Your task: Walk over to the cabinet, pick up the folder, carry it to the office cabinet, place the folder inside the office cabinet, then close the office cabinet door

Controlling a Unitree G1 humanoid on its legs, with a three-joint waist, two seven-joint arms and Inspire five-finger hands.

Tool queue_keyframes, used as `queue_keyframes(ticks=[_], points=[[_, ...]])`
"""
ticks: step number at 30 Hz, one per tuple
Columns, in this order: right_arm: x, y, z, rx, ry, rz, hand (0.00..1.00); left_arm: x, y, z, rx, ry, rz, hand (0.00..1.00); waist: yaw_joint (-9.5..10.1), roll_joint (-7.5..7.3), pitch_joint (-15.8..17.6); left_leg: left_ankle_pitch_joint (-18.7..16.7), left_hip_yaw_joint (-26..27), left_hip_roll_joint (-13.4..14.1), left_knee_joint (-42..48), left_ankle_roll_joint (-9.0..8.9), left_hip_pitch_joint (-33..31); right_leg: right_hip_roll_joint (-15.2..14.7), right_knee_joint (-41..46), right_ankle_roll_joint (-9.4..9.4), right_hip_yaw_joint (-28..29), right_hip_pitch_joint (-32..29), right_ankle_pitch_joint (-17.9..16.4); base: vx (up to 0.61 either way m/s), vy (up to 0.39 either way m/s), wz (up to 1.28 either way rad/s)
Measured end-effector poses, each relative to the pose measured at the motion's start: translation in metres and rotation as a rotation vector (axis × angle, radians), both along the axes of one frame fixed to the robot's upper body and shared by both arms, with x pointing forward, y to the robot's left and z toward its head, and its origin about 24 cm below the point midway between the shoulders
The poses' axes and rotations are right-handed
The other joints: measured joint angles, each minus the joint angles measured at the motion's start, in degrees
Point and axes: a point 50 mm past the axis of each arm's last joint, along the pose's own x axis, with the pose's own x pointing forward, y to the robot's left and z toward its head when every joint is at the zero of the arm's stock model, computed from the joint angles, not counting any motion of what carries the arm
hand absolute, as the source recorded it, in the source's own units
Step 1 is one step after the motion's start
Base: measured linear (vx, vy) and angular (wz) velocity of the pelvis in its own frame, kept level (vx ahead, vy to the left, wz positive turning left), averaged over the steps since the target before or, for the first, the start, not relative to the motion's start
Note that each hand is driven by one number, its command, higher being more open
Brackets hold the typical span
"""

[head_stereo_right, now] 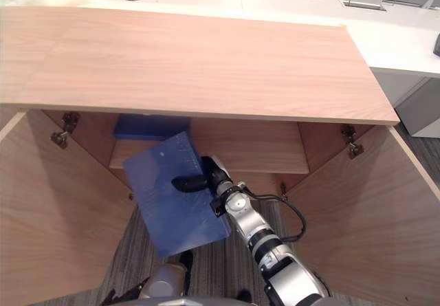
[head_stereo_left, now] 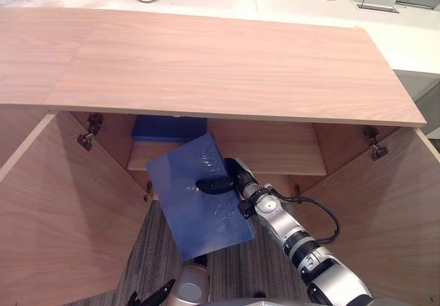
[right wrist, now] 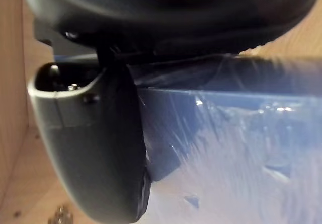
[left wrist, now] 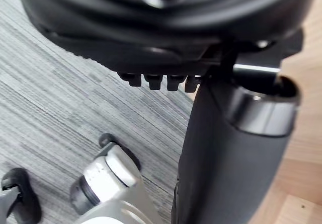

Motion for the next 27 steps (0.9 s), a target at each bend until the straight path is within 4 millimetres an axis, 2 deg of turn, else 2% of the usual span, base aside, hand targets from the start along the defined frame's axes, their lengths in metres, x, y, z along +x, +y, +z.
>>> queue_keyframes(ticks=[3,4,5,6,7,8,9,10,12,13,14,15,16,17,20,23,27], points=[[-0.016,-0.018,-0.029,0.102,0.160,-0.164,0.00,-0.006,-0.008,-0.003,-0.015,0.037,0.008,1.00,-0.28,1.72,-0.3,-0.6,1.1,0.2,-2.9,1.51,6.0,-1.4,9.0,-0.64,0.3,-0.5,-0.6,0.07,0.100,-0.25],[-0.024,-0.029,-0.041,0.158,0.232,-0.256,0.00,-0.010,-0.010,-0.004,-0.015,0.056,-0.003,1.00,-0.76,2.10,-0.2,-1.3,1.1,-0.2,-3.6,2.55,8.7,-3.4,16.1,-1.56,0.0,-1.5,-2.4,0.02,0.151,0.00],[-0.030,-0.035,-0.049,0.204,0.278,-0.320,0.00,-0.012,-0.009,-0.005,-0.016,0.065,-0.002,1.00,-1.38,2.26,-0.1,-2.3,1.1,-0.9,-3.6,3.14,10.2,-5.6,22.9,-3.26,-0.9,-2.9,-3.6,0.02,0.196,-0.01],[-0.036,-0.042,-0.056,0.273,0.333,-0.399,0.00,-0.015,-0.009,-0.005,-0.010,0.080,0.000,1.00,-1.72,2.36,0.0,-3.1,1.6,-2.2,-3.6,3.95,12.2,-9.2,32.1,-5.38,-2.1,-5.5,-3.8,0.02,0.176,-0.10],[-0.040,-0.044,-0.060,0.338,0.371,-0.444,0.00,-0.020,-0.009,-0.006,-0.009,0.096,-0.001,1.00,-1.81,2.35,0.0,-3.7,2.4,-2.9,-3.7,4.39,13.7,-11.6,37.6,-7.50,-2.6,-6.8,-2.8,0.01,0.175,-0.22],[-0.042,-0.044,-0.062,0.380,0.391,-0.466,0.00,-0.025,-0.008,-0.006,-0.004,0.108,-0.002,1.00,-1.94,2.33,-0.1,-4.1,2.8,-3.2,-3.7,4.63,14.7,-13.0,40.2,-8.81,-3.1,-7.4,-2.0,0.01,0.128,-0.21],[-0.043,-0.041,-0.062,0.487,0.424,-0.513,0.00,-0.032,-0.004,-0.006,0.011,0.135,-0.019,1.00,-2.97,2.24,-0.2,-4.5,2.9,-3.4,-3.6,5.37,16.1,-15.2,43.7,-9.97,-5.2,-7.8,-1.2,0.01,0.092,-0.12],[-0.042,-0.042,-0.061,0.538,0.430,-0.539,0.00,-0.033,-0.003,-0.005,0.015,0.142,-0.027,1.00,-3.11,2.29,-0.2,-4.6,2.9,-3.3,-3.6,5.48,16.6,-15.5,44.0,-10.05,-6.0,-7.9,-1.7,0.07,0.023,-0.03],[-0.038,-0.041,-0.055,0.688,0.441,-0.604,0.00,-0.033,-0.002,-0.005,0.019,0.148,-0.031,1.00,-3.11,2.82,0.0,-4.6,2.6,-2.1,-3.2,5.51,16.5,-14.0,42.5,-8.27,-8.2,-8.4,-6.1,0.09,-0.046,0.09],[-0.034,-0.044,-0.051,0.779,0.434,-0.646,0.00,-0.033,-0.003,-0.005,0.016,0.148,-0.034,1.00,-3.09,3.47,0.3,-4.6,2.1,-1.2,-3.1,5.50,16.4,-12.1,38.4,-6.90,-9.4,-8.3,-7.7,0.08,-0.105,0.26],[-0.030,-0.050,-0.045,0.863,0.406,-0.692,0.00,-0.032,-0.005,-0.006,0.013,0.149,-0.048,1.00,-2.95,3.85,0.4,-4.6,1.4,-0.7,-2.8,5.45,15.8,-10.3,31.5,-5.34,-9.8,-8.0,-7.9,0.07,-0.117,0.36],[-0.028,-0.056,-0.042,0.920,0.382,-0.733,0.00,-0.031,-0.005,-0.005,0.017,0.148,-0.066,1.00,-2.73,3.51,0.2,-4.6,0.9,-0.8,-2.4,5.19,15.1,-9.0,25.5,-3.97,-9.9,-7.3,-6.2,0.04,-0.130,0.39],[-0.025,-0.063,-0.040,0.986,0.348,-0.792,0.00,-0.033,-0.003,-0.004,0.030,0.153,-0.093,1.00,-1.94,2.29,-0.4,-5.2,0.2,-1.9,-2.1,4.20,14.5,-8.3,18.5,-3.02,-10.2,-7.4,0.8,0.07,-0.163,0.24],[-0.025,-0.070,-0.040,1.023,0.330,-0.836,0.00,-0.035,-0.006,-0.005,0.023,0.164,-0.095,1.00,-1.35,2.21,-0.8,-5.5,0.0,-2.1,-1.9,3.56,14.3,-7.8,15.8,-2.54,-11.0,-6.0,-0.6,0.08,-0.171,0.09],[-0.023,-0.088,-0.036,1.139,0.259,-0.957,0.00,-0.042,-0.015,-0.007,-0.002,0.180,-0.080,1.00,-1.31,3.80,-2.2,-5.9,-1.1,-0.4,-1.4,2.16,11.1,-3.8,6.7,-2.49,-12.9,-4.5,1.4,0.04,-0.136,0.08],[-0.026,-0.099,-0.039,1.216,0.251,-1.070,0.00,-0.042,-0.014,-0.007,0.008,0.183,-0.074,1.00,-1.31,3.44,-2.2,-6.1,-2.1,0.4,-0.9,1.30,9.2,-1.6,2.9,-2.96,-14.1,-4.1,2.8,0.00,-0.088,0.12],[-0.028,-0.110,-0.040,1.333,0.231,-1.186,0.00,-0.038,-0.012,-0.005,0.018,0.168,-0.083,1.00,-0.98,3.33,-2.2,-6.6,-3.3,0.3,0.7,1.23,6.9,-1.0,1.0,-2.73,-15.5,-4.2,3.7,0.02,0.011,0.16]])
